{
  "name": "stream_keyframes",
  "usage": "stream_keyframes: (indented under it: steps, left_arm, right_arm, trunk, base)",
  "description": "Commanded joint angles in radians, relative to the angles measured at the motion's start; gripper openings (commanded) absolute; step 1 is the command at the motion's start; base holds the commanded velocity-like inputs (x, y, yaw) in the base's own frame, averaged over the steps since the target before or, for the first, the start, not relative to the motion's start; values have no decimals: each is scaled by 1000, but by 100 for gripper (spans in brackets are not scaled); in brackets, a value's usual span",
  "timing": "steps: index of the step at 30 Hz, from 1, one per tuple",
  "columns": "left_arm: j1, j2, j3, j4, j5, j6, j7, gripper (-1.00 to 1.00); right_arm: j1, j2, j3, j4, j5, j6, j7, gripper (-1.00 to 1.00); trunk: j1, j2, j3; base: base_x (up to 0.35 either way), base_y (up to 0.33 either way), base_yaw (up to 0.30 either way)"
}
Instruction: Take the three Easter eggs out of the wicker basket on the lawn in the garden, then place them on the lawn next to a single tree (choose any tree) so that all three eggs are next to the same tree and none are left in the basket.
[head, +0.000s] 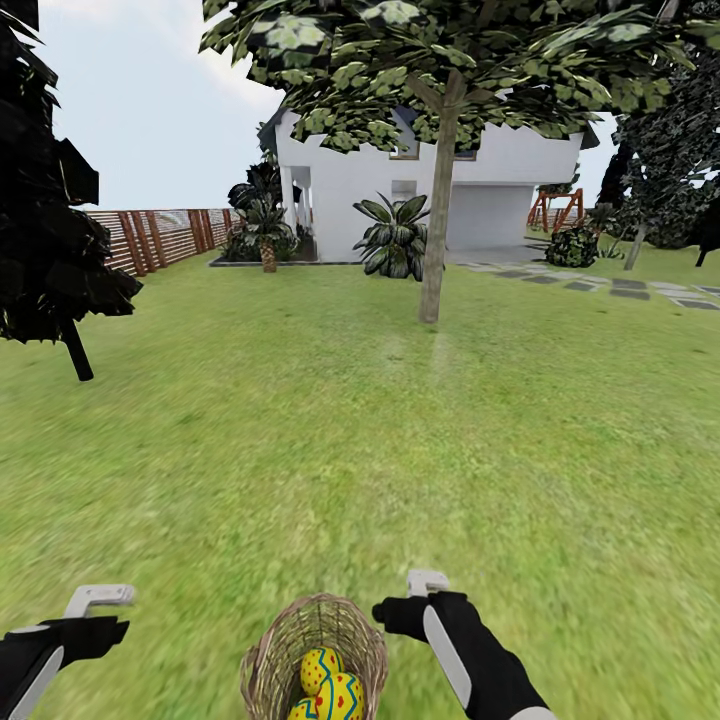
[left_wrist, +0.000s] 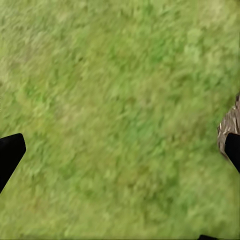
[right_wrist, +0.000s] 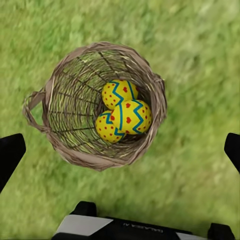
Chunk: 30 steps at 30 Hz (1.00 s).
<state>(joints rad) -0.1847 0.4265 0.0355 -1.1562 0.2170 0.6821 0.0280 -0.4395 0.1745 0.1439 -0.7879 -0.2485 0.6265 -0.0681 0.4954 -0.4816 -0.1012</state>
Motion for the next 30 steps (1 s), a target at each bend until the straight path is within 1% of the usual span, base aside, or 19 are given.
stream_keyframes:
  steps: [1, 5, 9, 17, 18, 19, 23, 24, 27, 30]
  left_arm:
    - [-1, 0, 11, -1, 8, 5, 3, 100]
    - [0, 0, 23, -1, 8, 5, 3, 100]
    - [-1, 1, 29, 0, 8, 5, 3, 100]
    - [-1, 1, 35, 0, 7, 5, 3, 100]
    - [-1, 1, 37, 0, 7, 5, 3, 100]
    - [-1, 1, 42, 0, 7, 5, 3, 100]
    - [-1, 1, 50, 0, 7, 5, 3, 100]
    - [-1, 1, 51, 0, 7, 5, 3, 100]
    - [-1, 1, 54, 0, 7, 5, 2, 100]
    - [-1, 1, 55, 0, 7, 6, 2, 100]
  right_arm:
    - [-1, 0, 6, 1, -11, 4, -7, 100]
    - [-1, 0, 12, 4, -15, 5, -6, 100]
    - [-1, 0, 27, 15, -16, 5, -6, 100]
    - [-1, 0, 78, 21, -22, 6, -1, 100]
    - [-1, 0, 84, 22, -27, 6, -1, 100]
    - [-1, 0, 97, 23, -44, 7, 0, 100]
    - [-1, 0, 127, 23, -84, 8, 0, 100]
    - [-1, 0, 141, 24, -97, 8, 0, 100]
    - [-1, 0, 160, 24, -111, 8, 0, 100]
    - [-1, 0, 167, 24, -116, 8, -2, 100]
  trunk:
    - [4, -9, -5]
    - [20, -37, -18]
    - [35, -65, -30]
    - [66, -121, -56]
    - [70, -128, -59]
    - [73, -135, -62]
    - [89, -163, -74]
    - [93, -170, -77]
    - [104, -191, -87]
    - [116, -212, -96]
  base:
    - [0, 0, 0]
    - [0, 0, 0]
    - [0, 0, 0]
    - [0, 0, 0]
    - [0, 0, 0]
    - [0, 0, 0]
    - [0, 0, 0]
    - [0, 0, 0]
    - [0, 0, 0]
    - [0, 0, 0]
